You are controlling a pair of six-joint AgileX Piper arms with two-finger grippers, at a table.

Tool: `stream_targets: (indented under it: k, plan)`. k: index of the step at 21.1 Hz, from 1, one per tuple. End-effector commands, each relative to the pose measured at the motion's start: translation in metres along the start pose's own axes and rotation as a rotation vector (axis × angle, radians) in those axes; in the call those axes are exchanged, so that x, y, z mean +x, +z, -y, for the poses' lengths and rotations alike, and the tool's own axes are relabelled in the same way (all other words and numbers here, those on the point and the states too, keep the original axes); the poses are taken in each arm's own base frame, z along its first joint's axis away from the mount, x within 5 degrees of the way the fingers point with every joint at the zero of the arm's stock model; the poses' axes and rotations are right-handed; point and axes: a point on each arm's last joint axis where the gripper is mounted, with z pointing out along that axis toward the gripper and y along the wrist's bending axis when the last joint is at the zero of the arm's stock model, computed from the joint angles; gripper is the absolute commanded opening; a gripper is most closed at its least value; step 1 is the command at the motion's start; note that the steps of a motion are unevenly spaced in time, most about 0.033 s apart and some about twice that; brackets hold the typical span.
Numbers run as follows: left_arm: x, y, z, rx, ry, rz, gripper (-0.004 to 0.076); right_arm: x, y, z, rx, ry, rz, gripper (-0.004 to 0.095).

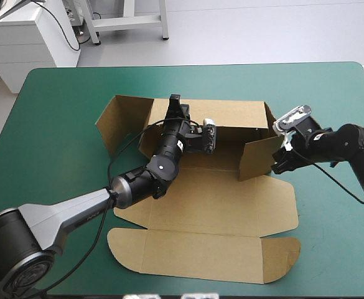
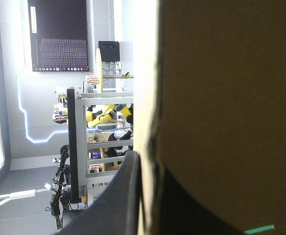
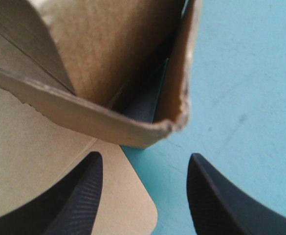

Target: Fold the box

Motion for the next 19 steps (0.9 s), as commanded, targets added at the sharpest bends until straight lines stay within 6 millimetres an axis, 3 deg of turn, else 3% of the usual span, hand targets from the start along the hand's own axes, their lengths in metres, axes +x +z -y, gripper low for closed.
stream_targets:
  k: [1,14,19]
  plan:
    - [0.002,-0.008,-0.019,-0.073,-0.022,-0.017,-0.0008,-0.015,0.000,0.002,-0.016,-0.025,0.107,0.0497]
    - [0.004,-0.008,-0.020,-0.083,-0.022,-0.035,-0.0008,-0.033,0.028,0.008,-0.105,0.220,0.292,0.0497]
    - [0.004,-0.008,-0.020,-0.083,-0.022,-0.035,-0.0008,-0.031,0.035,0.001,-0.193,0.095,0.263,0.0498]
